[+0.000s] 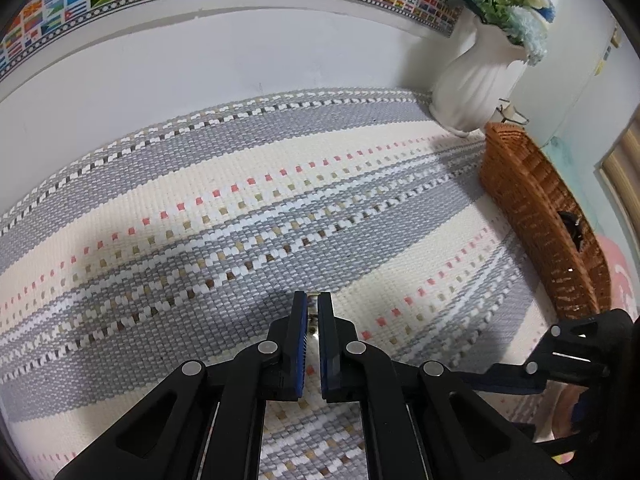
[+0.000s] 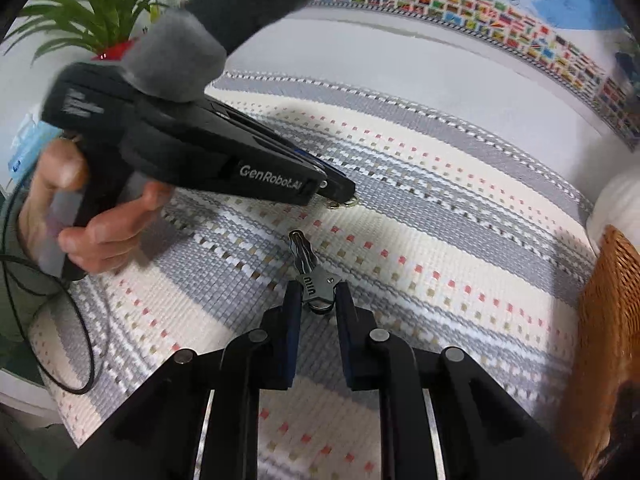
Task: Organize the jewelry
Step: 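Close the left tool on the gold ring while the right tool grasps the silver keys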
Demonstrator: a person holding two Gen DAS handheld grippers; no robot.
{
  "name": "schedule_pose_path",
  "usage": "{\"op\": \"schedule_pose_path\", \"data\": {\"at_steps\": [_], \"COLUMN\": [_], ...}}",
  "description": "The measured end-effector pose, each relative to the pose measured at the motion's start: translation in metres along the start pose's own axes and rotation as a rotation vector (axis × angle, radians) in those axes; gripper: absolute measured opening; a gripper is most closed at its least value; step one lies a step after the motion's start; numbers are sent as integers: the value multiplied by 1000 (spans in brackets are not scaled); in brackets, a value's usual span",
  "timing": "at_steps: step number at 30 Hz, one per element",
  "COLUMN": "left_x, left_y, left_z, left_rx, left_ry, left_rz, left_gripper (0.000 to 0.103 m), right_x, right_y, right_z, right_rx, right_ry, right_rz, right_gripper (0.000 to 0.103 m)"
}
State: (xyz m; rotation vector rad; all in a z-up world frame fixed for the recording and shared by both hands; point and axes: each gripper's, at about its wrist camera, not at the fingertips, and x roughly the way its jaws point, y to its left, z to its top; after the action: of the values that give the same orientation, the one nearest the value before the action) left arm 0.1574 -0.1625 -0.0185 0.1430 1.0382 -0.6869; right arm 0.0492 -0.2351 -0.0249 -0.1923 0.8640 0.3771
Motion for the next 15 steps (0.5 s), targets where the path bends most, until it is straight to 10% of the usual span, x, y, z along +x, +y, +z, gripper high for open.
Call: {"op": "schedule_pose_path", "data": {"at_steps": [15], "left_x": [-14], "left_y": [-4], "left_z": [-6], "left_rx": [-34], "left_ry": [22], "left_rz": [25], "left_gripper": [10], "right_x": [-61], "right_y": [-16], "right_z": [-28], "right_rx": [63], "right_ry": [-64], "right_rz": [-34], "right_gripper": [18]}}
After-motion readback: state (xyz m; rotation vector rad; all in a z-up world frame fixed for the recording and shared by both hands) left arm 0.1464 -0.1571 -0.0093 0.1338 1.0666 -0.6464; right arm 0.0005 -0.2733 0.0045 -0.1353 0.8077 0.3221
